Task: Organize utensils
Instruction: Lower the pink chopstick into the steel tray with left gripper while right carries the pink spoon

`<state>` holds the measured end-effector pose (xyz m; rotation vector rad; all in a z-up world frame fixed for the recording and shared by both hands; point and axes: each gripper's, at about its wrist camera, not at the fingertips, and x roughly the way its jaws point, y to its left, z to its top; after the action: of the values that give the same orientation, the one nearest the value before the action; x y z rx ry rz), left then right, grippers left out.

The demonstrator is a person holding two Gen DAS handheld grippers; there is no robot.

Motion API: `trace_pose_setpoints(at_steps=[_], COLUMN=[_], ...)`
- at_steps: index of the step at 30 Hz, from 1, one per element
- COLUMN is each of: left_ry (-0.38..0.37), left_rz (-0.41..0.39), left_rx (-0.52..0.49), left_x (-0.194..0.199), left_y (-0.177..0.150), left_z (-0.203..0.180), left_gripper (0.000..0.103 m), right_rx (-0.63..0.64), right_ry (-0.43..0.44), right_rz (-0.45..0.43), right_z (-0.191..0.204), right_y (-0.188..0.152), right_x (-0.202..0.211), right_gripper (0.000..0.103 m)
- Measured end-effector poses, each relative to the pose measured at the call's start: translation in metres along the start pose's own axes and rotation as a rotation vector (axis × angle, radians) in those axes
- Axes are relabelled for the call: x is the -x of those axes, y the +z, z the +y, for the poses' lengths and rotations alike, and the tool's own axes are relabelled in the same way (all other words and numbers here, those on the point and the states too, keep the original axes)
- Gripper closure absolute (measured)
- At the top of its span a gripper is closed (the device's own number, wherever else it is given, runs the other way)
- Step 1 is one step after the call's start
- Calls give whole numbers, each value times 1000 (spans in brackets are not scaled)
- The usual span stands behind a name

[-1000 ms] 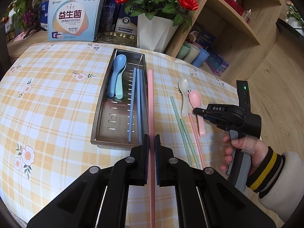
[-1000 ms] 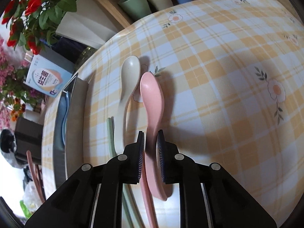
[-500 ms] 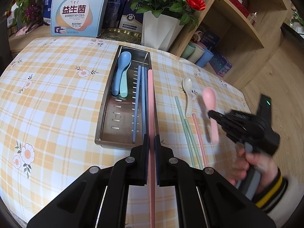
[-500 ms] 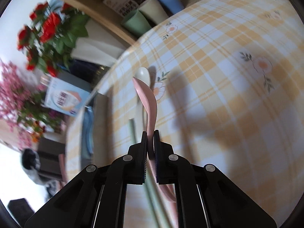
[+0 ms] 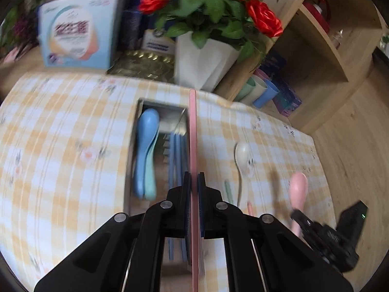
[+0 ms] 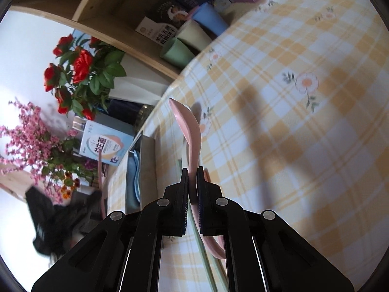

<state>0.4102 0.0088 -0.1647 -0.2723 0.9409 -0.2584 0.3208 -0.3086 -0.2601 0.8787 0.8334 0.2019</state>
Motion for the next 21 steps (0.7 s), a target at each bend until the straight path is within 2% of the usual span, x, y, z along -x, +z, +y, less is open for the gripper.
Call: trace_pose_setpoints(at_steps=[3,6,10,13,21], left_ry=[29,53,93,93,104], left_rz=[0,52,146,196,232], left_rx=[-44,-35,-8,-8,-7], left_x=[-19,-44,-74,-85,-97], left_y=[21,26,12,0,-11], left_z=[-4,3,18,21,23], left_gripper=[97,97,97,97,97], right_rx=[30,42,35,23,19], right_ry=[-1,-5,-11,-22,-29], right_rz=[-18,-26,-27,-21,2], right_z=[1,-1,-7,-12,-10], right_y=[4,5,7,7,2], right_x=[10,16,20,19,15], right_gripper=[96,96,96,96,96])
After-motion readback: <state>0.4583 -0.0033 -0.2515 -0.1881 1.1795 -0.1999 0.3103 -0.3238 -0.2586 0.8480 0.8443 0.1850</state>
